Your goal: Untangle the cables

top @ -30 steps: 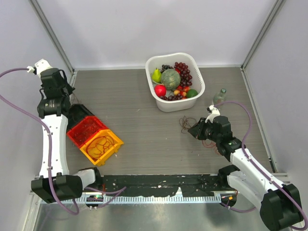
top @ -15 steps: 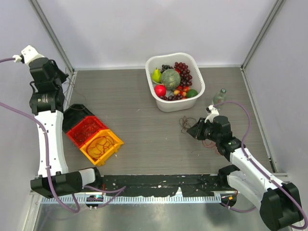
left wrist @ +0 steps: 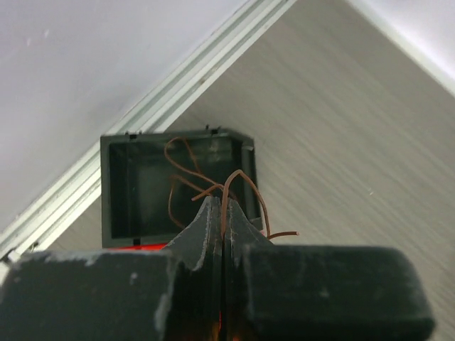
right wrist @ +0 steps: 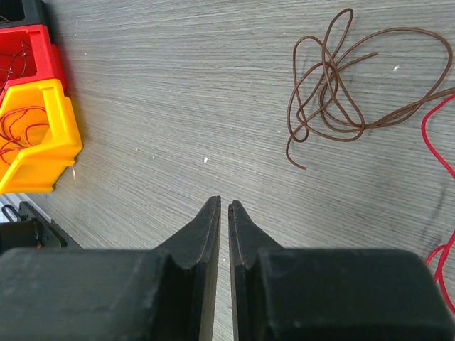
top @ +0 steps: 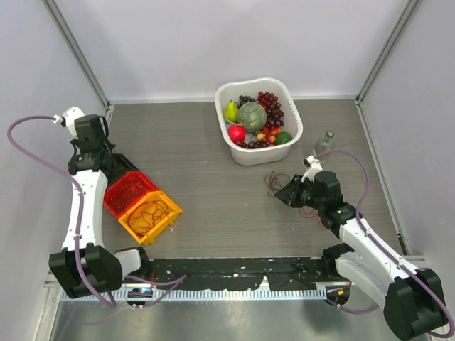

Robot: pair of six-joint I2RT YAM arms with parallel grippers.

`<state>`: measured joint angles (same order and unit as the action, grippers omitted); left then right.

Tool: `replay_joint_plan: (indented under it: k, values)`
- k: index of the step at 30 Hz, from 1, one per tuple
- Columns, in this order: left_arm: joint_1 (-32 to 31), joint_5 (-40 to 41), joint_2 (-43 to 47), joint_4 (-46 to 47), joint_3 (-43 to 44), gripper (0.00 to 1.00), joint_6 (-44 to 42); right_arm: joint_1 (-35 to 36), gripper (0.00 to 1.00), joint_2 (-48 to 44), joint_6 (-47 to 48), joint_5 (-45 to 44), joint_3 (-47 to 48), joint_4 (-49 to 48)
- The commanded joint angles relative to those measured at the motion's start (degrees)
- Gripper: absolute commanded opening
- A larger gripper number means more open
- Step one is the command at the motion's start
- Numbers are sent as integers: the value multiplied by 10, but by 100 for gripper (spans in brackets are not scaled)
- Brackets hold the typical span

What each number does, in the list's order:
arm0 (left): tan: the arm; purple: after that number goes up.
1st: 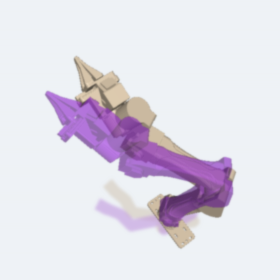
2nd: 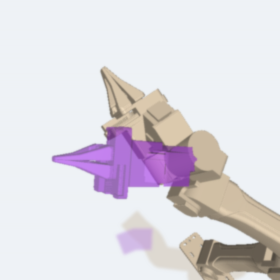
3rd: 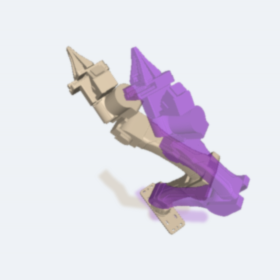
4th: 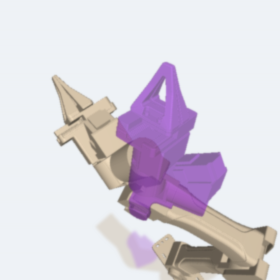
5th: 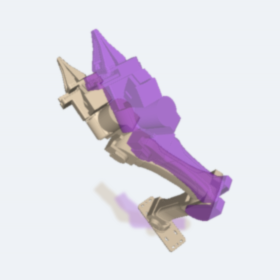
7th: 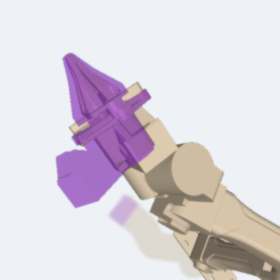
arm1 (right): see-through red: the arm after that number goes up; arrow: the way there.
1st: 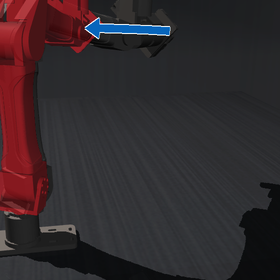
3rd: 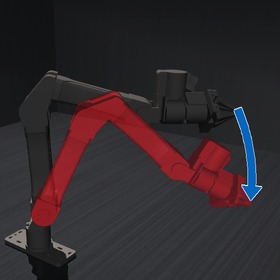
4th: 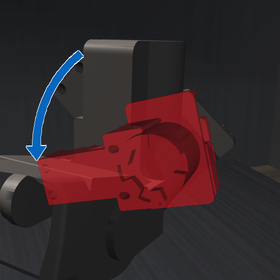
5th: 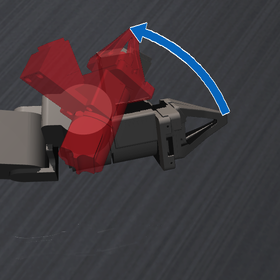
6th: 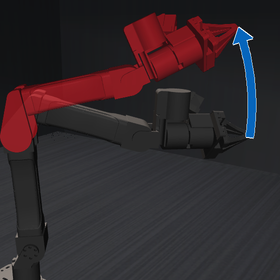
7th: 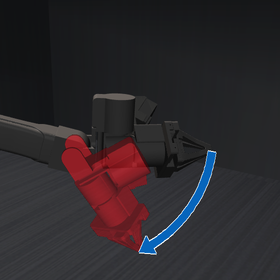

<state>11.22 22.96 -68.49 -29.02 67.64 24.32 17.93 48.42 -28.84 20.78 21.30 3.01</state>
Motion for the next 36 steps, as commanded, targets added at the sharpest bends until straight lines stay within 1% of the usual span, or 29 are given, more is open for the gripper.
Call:
replay_joint_plan:
  k: [1,4,7,12,13,15,16,17,18,19,20,22,23,25,27,28,29,31,32,33,34,36]
  values:
    - [2,35,18,6,-43,0,42,4,15,0,-3,10,1,-27]
    - [3,40,-17,3,-52,0,54,5,15,-3,-4,9,-1,-27]
    - [12,67,-68,9,-51,0,68,7,15,-5,-4,8,-2,-43]
    - [27,35,-143,19,-44,1,100,7,15,-6,-4,3,-1,-42]
    - [30,40,-147,14,-38,1,107,6,15,-5,-5,3,-1,-41]
    - [34,75,-145,10,-39,3,122,7,15,-4,-3,1,1,-38]
    - [37,81,-141,8,-39,7,129,7,15,-3,-3,-1,3,-36]
    - [39,81,-137,5,-38,16,132,6,15,-3,-2,-2,4,-34]
    - [39,86,-132,0,-38,33,136,6,15,-2,-2,-3,8,-34]
    - [40,91,-124,-2,-40,42,140,6,15,2,3,-3,11,-34]
    - [40,88,-113,-3,-42,47,139,6,15,5,2,-3,15,-34]
    - [40,79,-96,-3,-48,61,144,6,15,12,5,-3,24,-13]
    - [40,73,-86,-6,-49,65,150,6,15,17,9,-3,28,-3]
    - [40,60,-61,-10,-59,70,165,6,15,18,12,-23,44,23]
    - [39,23,-33,-1,-74,73,179,6,15,12,3,-63,54,50]
    - [36,-2,-19,4,-80,75,182,6,15,10,-7,-97,57,67]
    - [30,-15,-4,11,-89,76,184,5,15,10,-17,-131,64,77]
    - [16,-38,17,19,-99,77,190,3,16,11,-23,-167,76,103]
    - [6,-63,28,31,-106,76,188,-1,18,13,-24,-179,80,119]
    - [-13,-86,40,41,-116,76,187,-3,19,17,-22,-199,84,123]
    - [-36,-107,47,57,-123,75,178,-11,22,17,-22,-203,87,125]
    - [-101,-138,54,72,-131,74,144,-22,25,25,-17,-196,95,126]
